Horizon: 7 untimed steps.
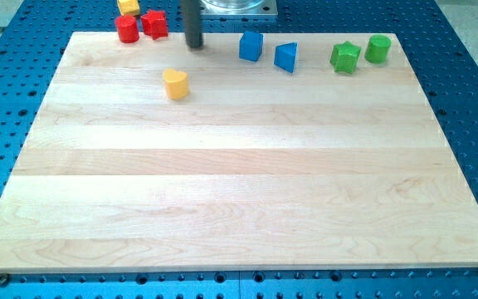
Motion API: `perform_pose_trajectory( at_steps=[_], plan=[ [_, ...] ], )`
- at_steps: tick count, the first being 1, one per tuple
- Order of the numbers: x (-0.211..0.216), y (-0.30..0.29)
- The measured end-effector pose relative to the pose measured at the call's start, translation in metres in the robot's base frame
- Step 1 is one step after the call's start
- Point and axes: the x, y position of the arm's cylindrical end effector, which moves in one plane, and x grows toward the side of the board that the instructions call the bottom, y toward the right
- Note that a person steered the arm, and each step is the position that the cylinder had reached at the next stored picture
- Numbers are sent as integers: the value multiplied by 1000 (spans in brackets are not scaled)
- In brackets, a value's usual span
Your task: Push both the blue blocks bottom left to the heart
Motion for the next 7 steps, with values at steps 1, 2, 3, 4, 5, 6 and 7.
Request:
perform_pose_trajectory(
  at_steps=[1,2,3,4,5,6,7],
  plan=[
    [0,-1],
    [0,-3],
    [0,-3],
    [26,-11],
    [66,-45],
    [83,-26],
    [88,65]
  ],
)
